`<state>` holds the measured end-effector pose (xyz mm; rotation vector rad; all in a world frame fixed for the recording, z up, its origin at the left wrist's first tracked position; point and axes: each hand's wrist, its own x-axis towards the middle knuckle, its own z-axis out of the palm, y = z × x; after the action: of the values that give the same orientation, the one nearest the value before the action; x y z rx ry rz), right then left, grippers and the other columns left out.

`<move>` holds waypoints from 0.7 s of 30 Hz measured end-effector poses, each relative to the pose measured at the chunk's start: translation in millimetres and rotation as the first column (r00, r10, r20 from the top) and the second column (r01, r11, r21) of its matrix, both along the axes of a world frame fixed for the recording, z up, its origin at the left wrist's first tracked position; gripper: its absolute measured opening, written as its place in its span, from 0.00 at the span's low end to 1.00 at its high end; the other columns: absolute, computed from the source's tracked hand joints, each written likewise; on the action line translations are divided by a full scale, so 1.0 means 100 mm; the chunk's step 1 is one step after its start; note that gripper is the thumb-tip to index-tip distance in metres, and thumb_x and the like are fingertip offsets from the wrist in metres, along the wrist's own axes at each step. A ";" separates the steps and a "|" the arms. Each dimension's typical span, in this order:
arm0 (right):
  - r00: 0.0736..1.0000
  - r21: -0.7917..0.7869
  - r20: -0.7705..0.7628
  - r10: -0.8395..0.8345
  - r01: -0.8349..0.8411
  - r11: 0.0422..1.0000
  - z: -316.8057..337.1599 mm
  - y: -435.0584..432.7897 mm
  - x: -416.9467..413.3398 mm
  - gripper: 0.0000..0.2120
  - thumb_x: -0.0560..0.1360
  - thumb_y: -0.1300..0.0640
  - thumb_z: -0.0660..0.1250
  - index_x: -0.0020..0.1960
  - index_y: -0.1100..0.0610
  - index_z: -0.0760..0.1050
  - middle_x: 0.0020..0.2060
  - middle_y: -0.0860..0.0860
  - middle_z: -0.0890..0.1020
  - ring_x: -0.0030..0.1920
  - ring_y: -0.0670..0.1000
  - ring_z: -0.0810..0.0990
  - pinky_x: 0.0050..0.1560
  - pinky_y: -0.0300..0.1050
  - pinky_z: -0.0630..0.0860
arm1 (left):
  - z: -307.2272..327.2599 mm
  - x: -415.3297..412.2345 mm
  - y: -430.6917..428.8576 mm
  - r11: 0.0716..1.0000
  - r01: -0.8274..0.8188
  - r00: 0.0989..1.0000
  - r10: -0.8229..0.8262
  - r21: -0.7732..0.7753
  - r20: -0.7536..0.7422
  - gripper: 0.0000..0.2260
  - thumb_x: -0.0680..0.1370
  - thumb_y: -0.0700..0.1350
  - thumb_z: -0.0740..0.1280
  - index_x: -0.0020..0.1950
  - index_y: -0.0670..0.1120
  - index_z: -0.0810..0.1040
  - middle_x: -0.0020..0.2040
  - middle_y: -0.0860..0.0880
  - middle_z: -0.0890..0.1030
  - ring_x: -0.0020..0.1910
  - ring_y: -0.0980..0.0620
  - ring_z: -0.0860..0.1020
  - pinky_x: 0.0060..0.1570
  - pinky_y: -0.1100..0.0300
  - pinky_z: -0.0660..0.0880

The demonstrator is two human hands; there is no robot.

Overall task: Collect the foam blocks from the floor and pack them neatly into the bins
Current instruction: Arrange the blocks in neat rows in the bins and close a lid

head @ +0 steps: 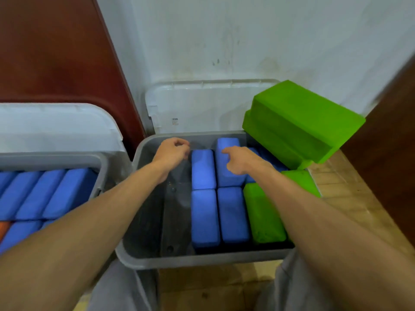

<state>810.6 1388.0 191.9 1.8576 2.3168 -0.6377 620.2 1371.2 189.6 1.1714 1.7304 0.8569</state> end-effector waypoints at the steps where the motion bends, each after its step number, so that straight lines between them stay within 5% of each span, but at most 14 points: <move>1: 1.000 0.036 0.003 -0.012 0.012 0.999 0.05 -0.01 0.03 0.23 0.78 0.63 0.57 0.73 0.58 0.66 0.71 0.58 0.70 0.69 0.59 0.69 0.68 0.48 0.65 | 0.10 0.02 0.00 0.999 0.040 0.999 -0.040 0.006 0.009 0.07 0.76 0.38 0.64 0.48 0.50 0.77 0.49 0.46 0.82 0.43 0.52 0.80 0.41 0.64 0.72; 7: 0.910 0.379 -0.375 -0.175 0.323 0.867 0.58 0.04 0.26 0.16 0.74 0.63 0.62 0.60 0.59 0.78 0.58 0.57 0.81 0.60 0.57 0.77 0.61 0.45 0.70 | 0.52 0.51 0.05 0.974 0.204 0.976 -0.210 0.104 0.058 0.09 0.78 0.36 0.62 0.55 0.44 0.78 0.49 0.43 0.82 0.44 0.49 0.81 0.49 0.58 0.78; 12: 0.774 0.626 -0.573 -0.270 0.626 0.466 0.92 -0.12 0.70 0.19 0.73 0.56 0.66 0.63 0.59 0.74 0.58 0.59 0.76 0.60 0.60 0.72 0.61 0.50 0.65 | 0.67 1.18 0.09 0.926 0.333 0.936 -0.348 0.176 0.059 0.12 0.78 0.37 0.62 0.60 0.41 0.77 0.49 0.45 0.80 0.41 0.53 0.79 0.38 0.71 0.74; 14: 0.608 0.508 -0.651 -0.455 0.794 0.333 0.93 -0.17 0.90 0.24 0.73 0.51 0.67 0.67 0.57 0.68 0.63 0.58 0.70 0.64 0.59 0.68 0.63 0.51 0.64 | 0.70 1.42 0.11 0.892 0.371 0.927 -0.374 0.257 -0.040 0.14 0.77 0.38 0.63 0.63 0.44 0.76 0.56 0.46 0.80 0.50 0.51 0.79 0.49 0.66 0.74; 19: -0.068 -0.162 -0.668 -0.741 0.985 0.056 0.82 -0.18 1.19 0.33 0.73 0.47 0.67 0.71 0.61 0.59 0.69 0.58 0.62 0.69 0.60 0.62 0.69 0.52 0.60 | 0.75 1.82 0.17 0.705 0.642 0.760 -0.532 0.303 -0.373 0.25 0.76 0.34 0.63 0.73 0.42 0.66 0.75 0.43 0.63 0.74 0.50 0.61 0.69 0.67 0.54; 21: -0.181 -0.320 -0.603 -0.777 0.947 0.027 0.70 -0.19 1.24 0.31 0.75 0.48 0.64 0.71 0.63 0.61 0.70 0.59 0.64 0.69 0.59 0.63 0.67 0.48 0.61 | 0.71 1.88 0.23 0.644 0.740 0.645 -0.602 0.192 -0.471 0.28 0.75 0.34 0.63 0.75 0.42 0.61 0.77 0.43 0.59 0.76 0.50 0.58 0.69 0.67 0.51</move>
<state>934.2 1368.9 261.6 3.8325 0.4689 -1.3001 807.9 1393.9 261.0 2.1891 1.2061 0.4938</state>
